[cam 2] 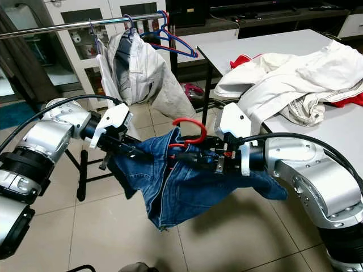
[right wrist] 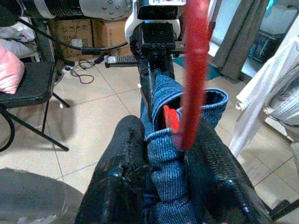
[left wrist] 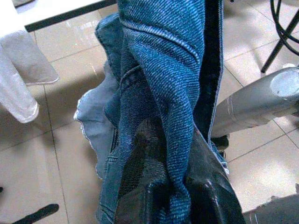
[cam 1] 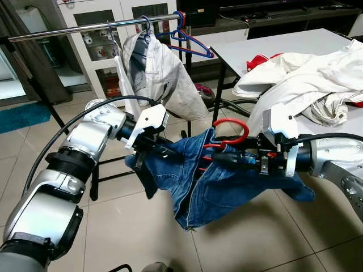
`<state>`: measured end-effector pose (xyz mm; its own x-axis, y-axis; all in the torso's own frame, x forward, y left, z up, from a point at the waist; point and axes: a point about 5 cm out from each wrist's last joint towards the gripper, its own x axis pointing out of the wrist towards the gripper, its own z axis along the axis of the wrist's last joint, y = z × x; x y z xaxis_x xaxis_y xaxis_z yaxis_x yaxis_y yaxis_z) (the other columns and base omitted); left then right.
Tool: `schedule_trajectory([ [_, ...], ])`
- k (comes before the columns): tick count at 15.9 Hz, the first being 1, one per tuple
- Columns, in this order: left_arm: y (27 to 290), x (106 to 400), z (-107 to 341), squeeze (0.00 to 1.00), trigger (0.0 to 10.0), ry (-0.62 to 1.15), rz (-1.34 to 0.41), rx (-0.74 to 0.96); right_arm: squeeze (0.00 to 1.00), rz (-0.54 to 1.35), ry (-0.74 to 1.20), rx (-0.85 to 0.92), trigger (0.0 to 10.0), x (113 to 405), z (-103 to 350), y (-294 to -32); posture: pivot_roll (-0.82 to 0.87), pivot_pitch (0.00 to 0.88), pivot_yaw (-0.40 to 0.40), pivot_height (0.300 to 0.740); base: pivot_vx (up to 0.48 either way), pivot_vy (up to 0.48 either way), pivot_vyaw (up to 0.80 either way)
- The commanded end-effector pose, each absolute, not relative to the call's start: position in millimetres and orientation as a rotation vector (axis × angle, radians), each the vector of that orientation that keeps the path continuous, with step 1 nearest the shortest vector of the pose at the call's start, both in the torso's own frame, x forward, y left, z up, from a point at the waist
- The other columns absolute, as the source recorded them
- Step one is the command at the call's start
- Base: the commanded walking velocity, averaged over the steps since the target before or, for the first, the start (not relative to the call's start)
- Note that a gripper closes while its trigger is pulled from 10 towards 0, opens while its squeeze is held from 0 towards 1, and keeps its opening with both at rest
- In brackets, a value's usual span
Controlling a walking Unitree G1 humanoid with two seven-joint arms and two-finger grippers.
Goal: Hang hanger
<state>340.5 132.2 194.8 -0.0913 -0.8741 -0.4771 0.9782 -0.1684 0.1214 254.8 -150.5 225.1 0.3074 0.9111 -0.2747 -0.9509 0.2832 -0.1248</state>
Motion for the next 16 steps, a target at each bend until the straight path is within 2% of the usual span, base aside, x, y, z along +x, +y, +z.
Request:
schedule_trajectory([
  [1,127.1,345.9,216.9,0.0,0.0,0.141,-1.645,0.532,0.0,1.278,0.185,-0.281,0.0,252.0,221.0,-145.4,-0.02,0.0,0.088,0.74,0.0,0.0,0.0],
  [8,124.7,351.4,225.9,0.0,0.0,0.079,-1.592,0.481,0.0,1.279,0.216,-0.303,0.0,250.9,218.3,-146.4,-0.02,0.0,0.087,0.74,0.0,0.0,0.0],
  [9,124.7,353.2,227.1,0.0,3.2,0.056,-1.561,0.464,0.0,1.284,0.212,-0.297,0.0,250.4,218.9,-146.7,-0.02,0.0,0.086,0.74,0.0,0.0,0.0],
  [10,124.0,352.5,227.9,0.24,10.0,0.05,-1.583,0.41,0.0,1.286,0.21,-0.296,0.0,249.7,219.2,-147.1,-0.02,0.0,0.086,0.74,0.0,0.0,0.0],
  [11,123.7,352.2,228.1,1.0,10.0,0.049,-1.591,0.394,0.0,1.286,0.21,-0.296,0.0,249.5,219.3,-147.2,-0.02,0.0,0.086,0.74,0.0,0.0,0.0],
  [13,124.4,348.1,233.0,1.0,10.0,-0.022,-1.623,0.354,0.0,1.269,0.241,-0.284,0.0,244.5,213.3,-150.6,-0.02,0.0,0.085,0.74,0.0,0.0,0.0],
  [14,124.5,345.2,236.1,0.93,10.0,-0.06,-1.64,0.33,0.0,1.24,0.27,-0.276,0.0,242.6,208.9,-154.1,-0.02,0.0,0.085,0.74,0.0,0.0,0.0],
  [15,124.5,345.2,236.1,0.93,10.0,-0.06,-1.64,0.33,0.0,1.24,0.27,-0.276,0.0,242.6,208.9,-154.1,-0.02,0.0,0.085,0.74,0.0,0.0,0.0],
  [16,127.5,340.9,237.1,0.0,10.0,-0.071,-1.67,0.329,0.0,1.205,0.307,-0.241,0.0,236.0,201.8,-160.0,-0.02,0.0,0.101,0.74,0.0,0.0,0.0],
])
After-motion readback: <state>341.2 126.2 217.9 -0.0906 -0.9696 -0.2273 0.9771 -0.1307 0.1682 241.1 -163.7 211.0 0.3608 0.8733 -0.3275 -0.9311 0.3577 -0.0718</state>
